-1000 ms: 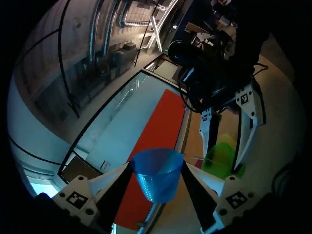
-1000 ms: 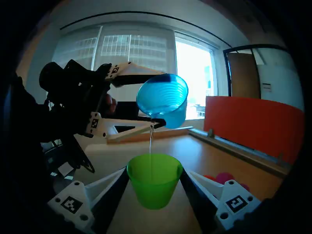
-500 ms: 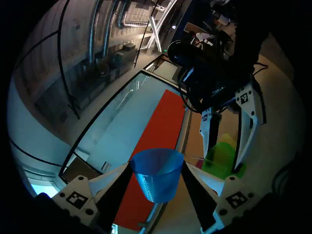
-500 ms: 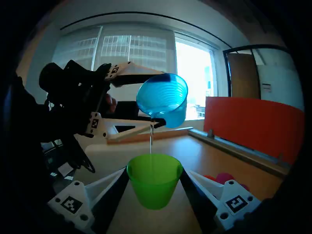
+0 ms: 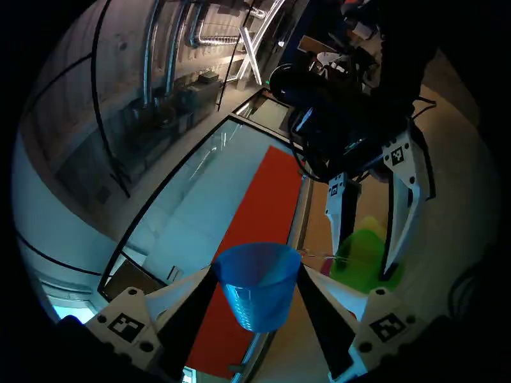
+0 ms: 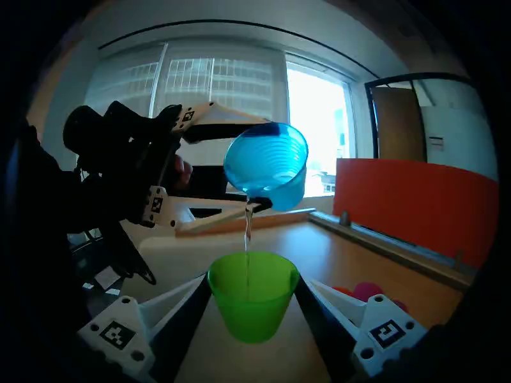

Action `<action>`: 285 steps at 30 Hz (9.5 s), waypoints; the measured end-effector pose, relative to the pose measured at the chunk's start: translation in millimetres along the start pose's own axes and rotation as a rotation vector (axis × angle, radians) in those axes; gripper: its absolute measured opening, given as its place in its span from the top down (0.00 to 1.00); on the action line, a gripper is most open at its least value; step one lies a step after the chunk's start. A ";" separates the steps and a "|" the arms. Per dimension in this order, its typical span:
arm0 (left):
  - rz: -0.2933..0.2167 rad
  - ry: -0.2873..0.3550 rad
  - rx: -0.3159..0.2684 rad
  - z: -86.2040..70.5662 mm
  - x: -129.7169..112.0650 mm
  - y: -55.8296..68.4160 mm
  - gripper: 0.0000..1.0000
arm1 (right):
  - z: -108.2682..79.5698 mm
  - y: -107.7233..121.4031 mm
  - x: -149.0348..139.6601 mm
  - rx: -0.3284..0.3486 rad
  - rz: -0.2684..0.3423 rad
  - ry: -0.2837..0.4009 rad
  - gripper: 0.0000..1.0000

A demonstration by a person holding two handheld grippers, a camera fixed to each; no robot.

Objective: Pour water

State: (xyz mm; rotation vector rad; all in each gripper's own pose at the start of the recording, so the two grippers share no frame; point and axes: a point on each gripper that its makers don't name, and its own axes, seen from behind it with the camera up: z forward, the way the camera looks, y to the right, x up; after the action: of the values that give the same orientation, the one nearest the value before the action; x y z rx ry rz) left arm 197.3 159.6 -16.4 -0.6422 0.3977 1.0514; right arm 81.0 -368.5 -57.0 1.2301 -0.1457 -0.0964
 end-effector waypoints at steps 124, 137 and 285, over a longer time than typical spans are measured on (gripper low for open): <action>0.114 -0.002 0.007 2.3 6.1 -8.7 0.14 | 3.1 -4.3 -2.0 0.011 -0.016 0.014 0.08; 0.135 -0.002 0.005 2.2 4.6 -6.5 0.14 | 3.7 -3.5 -1.8 0.011 -0.016 0.014 0.08; 0.392 0.017 0.023 -3.3 27.5 -11.9 0.14 | -0.6 -8.8 -0.6 0.017 -0.026 0.028 0.08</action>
State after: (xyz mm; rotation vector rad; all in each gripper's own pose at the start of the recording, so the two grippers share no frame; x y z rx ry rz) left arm 220.3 171.8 -31.5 -0.5645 0.5646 1.4112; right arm 80.5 -370.8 -65.5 1.2504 -0.1065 -0.1012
